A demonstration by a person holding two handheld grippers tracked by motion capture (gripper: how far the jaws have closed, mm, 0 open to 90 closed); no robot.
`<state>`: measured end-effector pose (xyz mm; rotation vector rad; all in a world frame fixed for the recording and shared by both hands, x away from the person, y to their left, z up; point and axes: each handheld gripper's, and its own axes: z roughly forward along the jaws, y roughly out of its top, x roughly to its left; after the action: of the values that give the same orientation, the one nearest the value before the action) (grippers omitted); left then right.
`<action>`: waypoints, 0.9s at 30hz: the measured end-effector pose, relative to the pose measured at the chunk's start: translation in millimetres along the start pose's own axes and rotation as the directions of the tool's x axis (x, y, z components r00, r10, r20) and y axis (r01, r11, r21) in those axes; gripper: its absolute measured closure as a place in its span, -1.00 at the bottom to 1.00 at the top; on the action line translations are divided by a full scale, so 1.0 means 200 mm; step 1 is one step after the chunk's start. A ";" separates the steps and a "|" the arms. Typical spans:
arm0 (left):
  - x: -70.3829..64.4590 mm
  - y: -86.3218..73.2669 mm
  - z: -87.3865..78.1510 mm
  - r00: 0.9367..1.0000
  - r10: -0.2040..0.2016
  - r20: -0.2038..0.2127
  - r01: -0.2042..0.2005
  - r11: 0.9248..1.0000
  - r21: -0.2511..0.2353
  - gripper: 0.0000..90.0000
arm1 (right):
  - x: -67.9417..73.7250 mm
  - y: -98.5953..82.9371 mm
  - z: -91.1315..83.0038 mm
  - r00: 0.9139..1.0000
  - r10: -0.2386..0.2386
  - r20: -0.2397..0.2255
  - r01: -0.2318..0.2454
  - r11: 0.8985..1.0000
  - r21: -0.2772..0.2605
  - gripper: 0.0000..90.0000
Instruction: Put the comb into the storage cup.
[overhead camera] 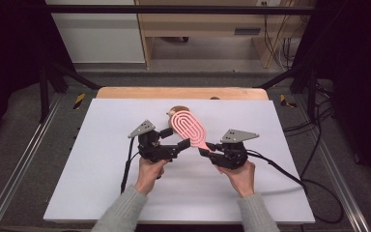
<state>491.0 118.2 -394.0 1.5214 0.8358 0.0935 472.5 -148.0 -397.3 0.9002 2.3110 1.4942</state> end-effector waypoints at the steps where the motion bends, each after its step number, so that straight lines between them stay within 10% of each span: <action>1: 0.00 0.00 0.01 1.000 -0.003 0.002 0.003 1.000 -0.002 -0.97 | 0.00 0.00 0.00 1.000 0.000 -0.001 0.000 1.000 0.000 0.55; 27: -0.03 0.00 0.07 0.998 -0.060 -0.022 0.059 0.998 -0.025 -0.32 | 0.01 0.00 0.00 1.000 -0.008 -0.017 0.008 1.000 -0.011 0.55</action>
<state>493.5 103.5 -394.4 1.4739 0.8947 0.0774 471.0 -146.5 -396.3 0.8777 2.3134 1.5150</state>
